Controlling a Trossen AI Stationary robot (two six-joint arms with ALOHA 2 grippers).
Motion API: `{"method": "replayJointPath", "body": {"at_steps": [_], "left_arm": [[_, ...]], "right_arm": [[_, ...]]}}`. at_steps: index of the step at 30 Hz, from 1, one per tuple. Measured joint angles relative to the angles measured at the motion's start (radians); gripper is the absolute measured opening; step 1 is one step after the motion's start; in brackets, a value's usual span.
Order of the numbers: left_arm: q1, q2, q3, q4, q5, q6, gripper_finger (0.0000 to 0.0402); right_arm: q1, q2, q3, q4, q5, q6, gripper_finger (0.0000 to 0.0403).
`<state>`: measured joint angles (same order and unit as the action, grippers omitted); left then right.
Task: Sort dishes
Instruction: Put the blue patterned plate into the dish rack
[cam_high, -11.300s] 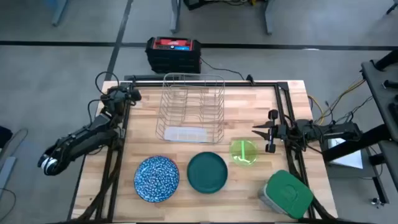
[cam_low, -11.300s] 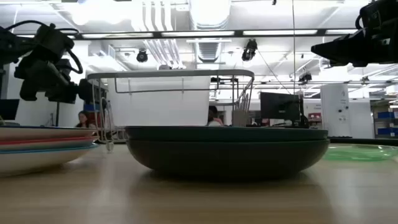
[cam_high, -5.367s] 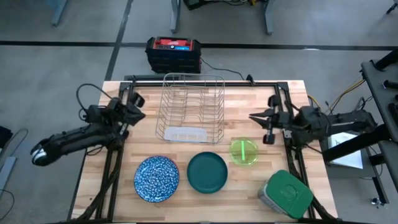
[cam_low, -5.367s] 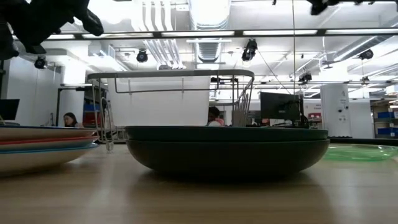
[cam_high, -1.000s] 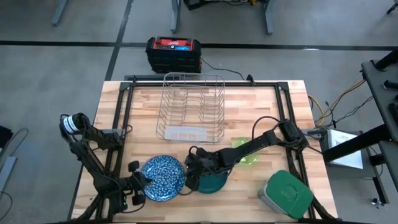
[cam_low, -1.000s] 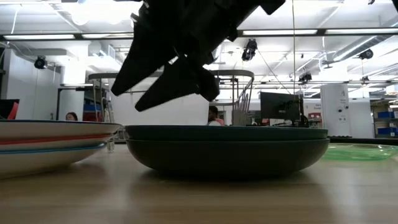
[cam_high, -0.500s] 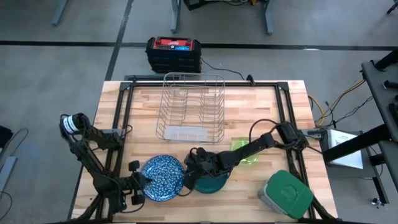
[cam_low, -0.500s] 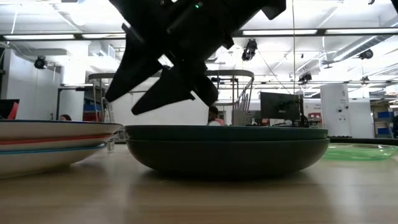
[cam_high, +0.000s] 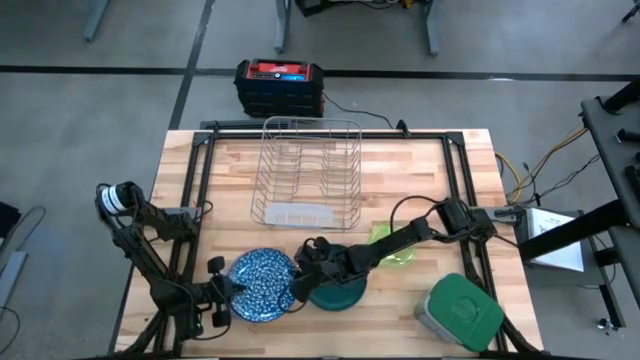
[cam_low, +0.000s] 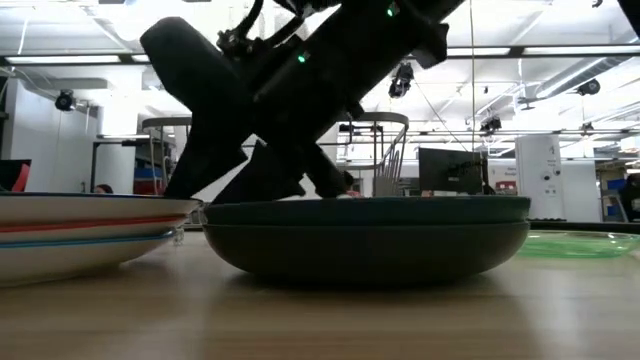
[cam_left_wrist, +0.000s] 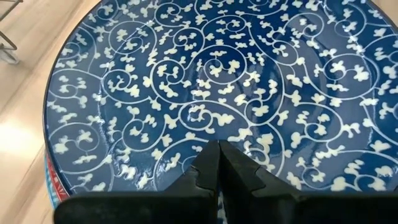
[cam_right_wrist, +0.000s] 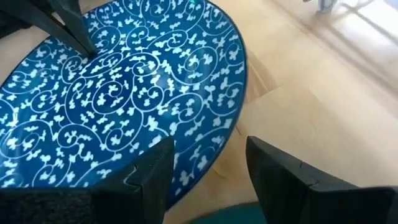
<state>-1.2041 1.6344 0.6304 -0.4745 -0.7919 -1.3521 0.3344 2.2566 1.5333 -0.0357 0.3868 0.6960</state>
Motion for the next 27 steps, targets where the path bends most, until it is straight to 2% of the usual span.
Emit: {"method": "replayJointPath", "body": {"at_steps": [5, 9, 17, 24, 27], "left_arm": [[0.0, 0.0, -0.007, 0.015, -0.014, 0.0, 0.0], [-0.002, 0.002, -0.012, 0.022, -0.029, 0.0, 0.0], [-0.002, 0.002, -0.013, 0.024, -0.041, 0.0, 0.0], [-0.002, 0.002, -0.013, 0.03, -0.068, 0.001, 0.0], [-0.003, 0.003, -0.01, 0.044, -0.114, 0.024, 0.0]], "right_arm": [[-0.005, 0.005, 0.0, 0.029, -0.017, 0.001, 0.0185], [-0.019, 0.005, 0.0, 0.051, -0.075, 0.006, 0.0178], [-0.025, 0.007, -0.002, 0.084, -0.088, 0.005, 0.0152], [-0.03, 0.006, -0.003, 0.086, -0.082, -0.014, 0.0087], [-0.032, 0.006, -0.002, 0.107, -0.032, -0.043, 0.005]]}}
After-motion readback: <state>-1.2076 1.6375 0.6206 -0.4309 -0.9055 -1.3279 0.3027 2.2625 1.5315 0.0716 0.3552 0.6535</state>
